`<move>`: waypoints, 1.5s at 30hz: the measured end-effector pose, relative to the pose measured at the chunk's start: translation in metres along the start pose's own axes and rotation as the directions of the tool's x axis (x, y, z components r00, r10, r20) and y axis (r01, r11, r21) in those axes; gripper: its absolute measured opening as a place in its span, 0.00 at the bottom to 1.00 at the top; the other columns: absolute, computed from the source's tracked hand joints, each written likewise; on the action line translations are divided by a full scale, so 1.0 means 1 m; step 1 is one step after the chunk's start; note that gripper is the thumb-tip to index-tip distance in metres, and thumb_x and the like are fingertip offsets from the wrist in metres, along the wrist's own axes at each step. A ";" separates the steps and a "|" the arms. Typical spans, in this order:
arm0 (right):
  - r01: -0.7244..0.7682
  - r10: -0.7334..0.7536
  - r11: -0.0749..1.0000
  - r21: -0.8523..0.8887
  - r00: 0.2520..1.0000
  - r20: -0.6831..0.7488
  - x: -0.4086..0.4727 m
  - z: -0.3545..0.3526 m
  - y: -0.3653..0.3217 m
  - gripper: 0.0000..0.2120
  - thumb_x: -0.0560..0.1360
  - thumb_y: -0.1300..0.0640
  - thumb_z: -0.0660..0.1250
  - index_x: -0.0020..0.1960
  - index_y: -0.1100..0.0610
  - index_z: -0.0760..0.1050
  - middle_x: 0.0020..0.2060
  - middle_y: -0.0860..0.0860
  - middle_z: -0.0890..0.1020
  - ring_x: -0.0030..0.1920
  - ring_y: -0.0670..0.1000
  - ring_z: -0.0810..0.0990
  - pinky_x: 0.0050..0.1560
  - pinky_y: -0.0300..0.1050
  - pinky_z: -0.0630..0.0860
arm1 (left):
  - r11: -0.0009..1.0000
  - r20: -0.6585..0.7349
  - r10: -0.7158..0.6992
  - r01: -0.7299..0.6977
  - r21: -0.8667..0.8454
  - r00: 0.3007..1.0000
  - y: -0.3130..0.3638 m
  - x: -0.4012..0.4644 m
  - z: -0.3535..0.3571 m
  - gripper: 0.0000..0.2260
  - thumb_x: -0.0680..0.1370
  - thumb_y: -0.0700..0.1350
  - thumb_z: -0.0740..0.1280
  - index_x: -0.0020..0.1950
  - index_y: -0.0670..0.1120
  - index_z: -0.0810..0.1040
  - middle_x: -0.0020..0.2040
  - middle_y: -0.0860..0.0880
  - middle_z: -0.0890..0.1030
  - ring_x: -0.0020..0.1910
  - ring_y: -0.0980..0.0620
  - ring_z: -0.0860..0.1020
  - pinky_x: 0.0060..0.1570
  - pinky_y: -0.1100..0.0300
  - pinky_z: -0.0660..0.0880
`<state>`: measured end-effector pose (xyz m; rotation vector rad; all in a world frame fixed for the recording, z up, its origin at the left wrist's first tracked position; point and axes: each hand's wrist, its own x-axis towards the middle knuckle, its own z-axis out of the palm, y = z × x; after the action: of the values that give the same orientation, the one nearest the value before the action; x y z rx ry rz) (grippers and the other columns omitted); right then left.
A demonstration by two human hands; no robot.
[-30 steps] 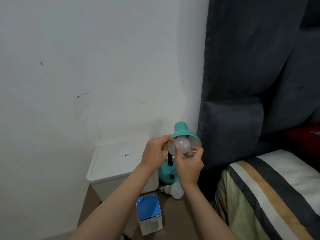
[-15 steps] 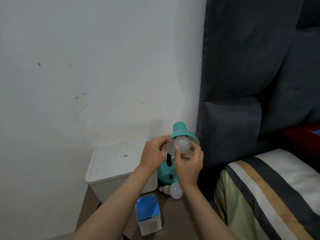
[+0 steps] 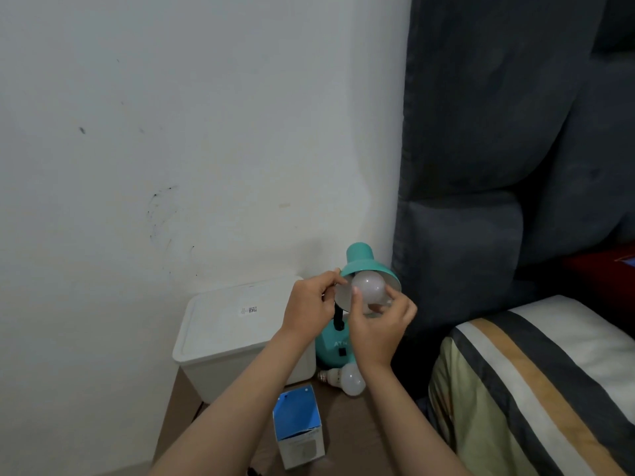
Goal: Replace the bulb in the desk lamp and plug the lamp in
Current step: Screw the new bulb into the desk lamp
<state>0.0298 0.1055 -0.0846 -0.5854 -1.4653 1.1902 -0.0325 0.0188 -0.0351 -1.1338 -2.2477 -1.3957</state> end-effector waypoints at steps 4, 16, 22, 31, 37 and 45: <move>0.159 -0.160 0.984 -0.074 0.987 -0.006 -0.002 0.005 0.003 0.19 0.71 0.57 0.74 0.60 0.58 0.73 0.57 0.56 0.68 0.49 0.49 0.75 0.45 0.38 0.78 | 1.000 -0.006 0.009 -0.009 0.001 1.000 0.000 0.000 0.000 0.11 0.74 0.32 0.65 0.49 0.46 0.81 0.48 0.45 0.85 0.41 0.46 0.83 0.43 0.54 0.79; 0.060 -0.059 0.998 -0.024 0.998 0.035 -0.001 -0.001 -0.001 0.22 0.72 0.55 0.73 0.62 0.58 0.70 0.57 0.53 0.68 0.46 0.51 0.79 0.42 0.33 0.77 | 1.000 -0.029 0.010 -0.009 0.027 1.000 -0.002 0.000 0.002 0.11 0.74 0.32 0.65 0.48 0.47 0.81 0.46 0.44 0.85 0.37 0.46 0.82 0.40 0.56 0.78; 0.073 -0.072 0.997 -0.008 0.995 0.072 -0.001 0.000 0.005 0.21 0.71 0.55 0.74 0.61 0.54 0.70 0.56 0.53 0.70 0.41 0.54 0.82 0.40 0.40 0.81 | 0.999 -0.030 0.004 -0.003 0.039 1.000 -0.001 0.002 0.003 0.11 0.73 0.32 0.65 0.47 0.46 0.81 0.48 0.48 0.85 0.30 0.61 0.77 0.35 0.73 0.71; 0.204 -0.197 0.974 -0.094 0.977 0.081 -0.003 0.002 0.011 0.20 0.71 0.62 0.73 0.61 0.58 0.75 0.57 0.56 0.68 0.48 0.53 0.77 0.45 0.38 0.80 | 1.000 -0.036 -0.010 0.011 0.017 0.999 -0.002 0.000 0.004 0.11 0.74 0.33 0.65 0.47 0.48 0.81 0.43 0.44 0.85 0.35 0.45 0.81 0.38 0.52 0.78; 0.003 -0.001 1.000 -0.031 0.998 0.062 -0.001 -0.005 0.000 0.20 0.71 0.56 0.75 0.59 0.57 0.73 0.53 0.56 0.74 0.34 0.45 0.78 0.33 0.25 0.72 | 1.000 -0.030 -0.014 0.014 0.025 0.999 -0.002 0.001 0.004 0.12 0.74 0.33 0.64 0.46 0.49 0.80 0.43 0.43 0.85 0.30 0.46 0.79 0.34 0.53 0.77; 0.163 -0.161 0.986 -0.047 0.986 0.035 -0.003 -0.002 0.003 0.19 0.72 0.59 0.73 0.62 0.59 0.75 0.55 0.56 0.70 0.45 0.46 0.76 0.43 0.25 0.74 | 1.000 -0.040 -0.005 0.005 0.018 0.999 -0.002 -0.001 0.005 0.11 0.73 0.32 0.65 0.47 0.47 0.81 0.42 0.44 0.85 0.31 0.46 0.79 0.35 0.52 0.77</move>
<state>0.0313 0.1047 -0.0882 -0.4730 -1.5424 1.0428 -0.0322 0.0218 -0.0393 -1.0860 -2.2328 -1.3844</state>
